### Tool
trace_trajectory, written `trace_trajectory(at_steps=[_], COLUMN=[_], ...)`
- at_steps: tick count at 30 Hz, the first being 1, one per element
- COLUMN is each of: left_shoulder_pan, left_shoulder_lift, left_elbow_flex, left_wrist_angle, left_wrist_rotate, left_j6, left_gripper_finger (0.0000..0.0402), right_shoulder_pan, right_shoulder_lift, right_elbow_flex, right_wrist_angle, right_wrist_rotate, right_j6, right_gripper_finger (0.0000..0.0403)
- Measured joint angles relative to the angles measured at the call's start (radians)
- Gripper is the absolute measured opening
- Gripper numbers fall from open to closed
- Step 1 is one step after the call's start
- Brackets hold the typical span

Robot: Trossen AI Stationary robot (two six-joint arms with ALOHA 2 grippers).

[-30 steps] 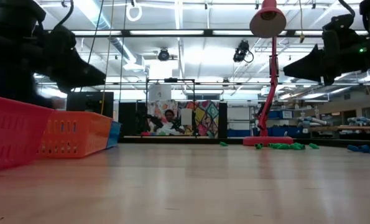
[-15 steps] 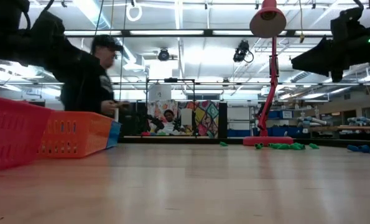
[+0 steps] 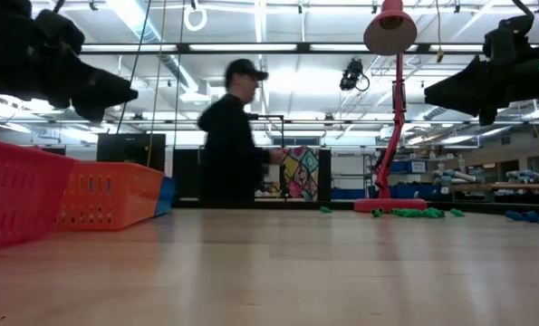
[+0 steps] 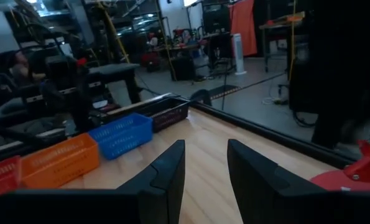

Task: Sort crayons
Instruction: Return to Home Position

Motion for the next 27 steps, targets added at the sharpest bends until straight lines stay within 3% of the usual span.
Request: trace_trajectory(at_steps=[7, 11, 15, 27], left_shoulder_pan=[-0.036, -0.035, -0.035, -0.035], left_shoulder_lift=[0.000, 0.000, 0.000, 0.000], left_elbow_flex=[0.000, 0.000, 0.000, -0.001], left_wrist_angle=[0.093, 0.096, 0.097, 0.097], left_wrist_rotate=[0.000, -0.002, -0.002, -0.004], left_j6=[0.054, 0.118, 0.042, 0.028], left_gripper_finger=[0.0172, 0.0172, 0.0172, 0.0172], right_shoulder_pan=[0.000, 0.000, 0.000, 0.000], right_shoulder_lift=[0.001, 0.001, 0.001, 0.001], right_elbow_flex=[0.000, -0.007, -0.007, -0.007], right_wrist_angle=[0.000, 0.014, 0.016, 0.016], right_wrist_rotate=[0.074, 0.227, 0.348, 0.255], right_j6=[0.040, 0.049, 0.136, 0.168], right_gripper_finger=[0.0124, 0.0124, 0.0124, 0.0124])
